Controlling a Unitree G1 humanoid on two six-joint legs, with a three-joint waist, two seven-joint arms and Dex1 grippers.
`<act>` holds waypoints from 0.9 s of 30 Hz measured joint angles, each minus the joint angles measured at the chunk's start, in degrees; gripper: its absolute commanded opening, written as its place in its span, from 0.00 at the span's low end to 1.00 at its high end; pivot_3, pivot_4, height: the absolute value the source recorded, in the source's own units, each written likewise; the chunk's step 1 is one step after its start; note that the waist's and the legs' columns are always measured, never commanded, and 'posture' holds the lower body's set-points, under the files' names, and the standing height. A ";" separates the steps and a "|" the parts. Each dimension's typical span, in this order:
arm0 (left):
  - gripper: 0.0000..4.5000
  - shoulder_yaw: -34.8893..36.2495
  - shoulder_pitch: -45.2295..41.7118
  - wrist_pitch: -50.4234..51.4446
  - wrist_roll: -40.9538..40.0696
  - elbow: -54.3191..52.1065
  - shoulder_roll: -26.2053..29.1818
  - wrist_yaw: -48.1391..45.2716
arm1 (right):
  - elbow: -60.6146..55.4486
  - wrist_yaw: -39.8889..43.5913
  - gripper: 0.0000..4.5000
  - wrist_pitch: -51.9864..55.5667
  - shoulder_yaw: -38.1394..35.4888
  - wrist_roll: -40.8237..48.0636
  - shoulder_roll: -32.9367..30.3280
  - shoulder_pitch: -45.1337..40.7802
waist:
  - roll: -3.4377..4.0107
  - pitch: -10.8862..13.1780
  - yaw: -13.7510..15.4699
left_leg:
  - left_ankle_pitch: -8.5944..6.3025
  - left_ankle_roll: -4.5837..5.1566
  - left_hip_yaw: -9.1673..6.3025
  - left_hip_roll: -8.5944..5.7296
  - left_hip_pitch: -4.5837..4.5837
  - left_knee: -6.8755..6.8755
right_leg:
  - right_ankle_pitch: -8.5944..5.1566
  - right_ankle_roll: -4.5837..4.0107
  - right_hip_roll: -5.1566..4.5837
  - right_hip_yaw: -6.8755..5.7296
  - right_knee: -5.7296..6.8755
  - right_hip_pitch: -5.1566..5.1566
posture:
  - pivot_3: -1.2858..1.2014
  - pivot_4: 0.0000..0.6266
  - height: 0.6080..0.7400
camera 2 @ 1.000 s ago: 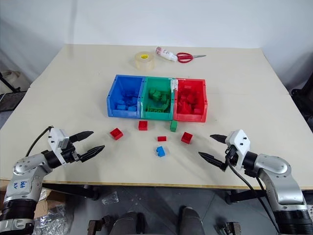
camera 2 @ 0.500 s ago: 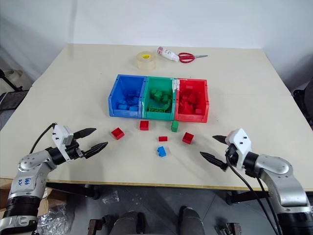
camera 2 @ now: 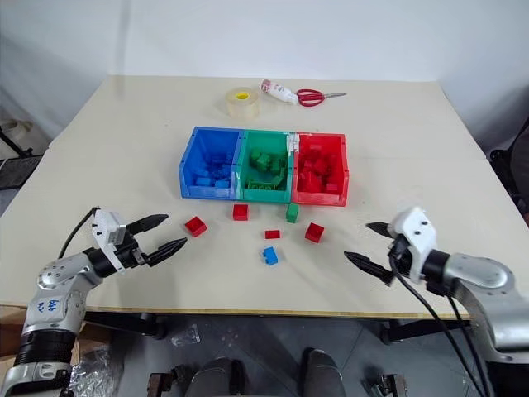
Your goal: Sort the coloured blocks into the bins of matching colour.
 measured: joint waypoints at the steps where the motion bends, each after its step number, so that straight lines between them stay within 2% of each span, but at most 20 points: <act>1: 1.00 0.03 0.17 -0.12 -0.17 -0.07 -0.08 -0.20 | 0.93 -0.18 1.00 -0.05 1.77 -0.57 1.12 -1.72 | 0.00 0.00 0.00 | 0.00 -0.01 0.00 0.00 0.00 0.04 | 0.00 0.00 0.00 0.00 0.01 0.01 | 0.52 0.24 1.00; 7: 1.00 0.56 2.53 -0.56 -1.81 -2.46 -1.21 -1.20 | 10.15 -0.28 1.00 -2.61 10.28 -5.22 6.85 -9.79 | 0.00 0.00 0.01 | -0.03 -0.09 0.02 0.01 -0.04 0.16 | 0.00 0.00 -0.01 0.00 0.06 0.00 | 0.52 0.24 1.00; 13: 1.00 1.09 3.86 -0.54 -1.97 -4.99 -1.43 -0.40 | 19.20 -0.37 1.00 -6.47 13.13 -9.21 10.13 -14.92 | 0.01 0.00 -0.02 | -0.05 -0.10 0.04 0.03 -0.05 0.20 | 0.00 0.00 -0.01 0.00 0.09 -0.01 | 0.52 0.24 1.00; 16: 1.00 1.09 4.75 -0.45 -1.97 -5.23 -1.71 0.02 | 21.55 -0.73 0.87 -6.82 13.60 -10.98 10.66 -15.59 | 0.01 0.01 -0.04 | -0.05 -0.11 0.06 0.04 -0.05 0.20 | 0.00 0.00 0.00 -0.01 0.10 -0.02 | 0.52 0.24 1.00; 18: 1.00 1.09 4.84 -0.40 -1.97 -5.37 -1.76 0.13 | 21.86 -0.76 0.74 -7.35 13.60 -11.11 11.35 -15.59 | 0.01 0.01 -0.08 | -0.05 -0.11 0.07 0.04 -0.05 0.20 | 0.00 0.00 0.00 -0.01 0.10 -0.02 | 0.52 0.24 1.00; 23: 1.00 1.10 4.83 -0.41 -1.97 -6.61 -2.22 1.28 | 19.74 -1.29 0.33 -7.53 13.11 -11.03 11.77 -14.99 | 0.02 0.01 -0.06 | -0.06 -0.13 0.07 0.05 -0.05 0.20 | 0.00 0.00 0.00 0.00 0.09 -0.02 | 0.52 0.24 1.00; 27: 1.00 1.06 5.08 -0.40 -1.97 -7.44 -4.00 3.21 | 16.69 -3.67 0.32 -7.39 11.35 -10.25 13.45 -14.75 | 0.02 0.01 -0.06 | -0.07 -0.13 0.07 0.06 -0.05 0.20 | 0.00 0.00 0.01 0.00 0.10 -0.03 | 0.52 0.24 1.00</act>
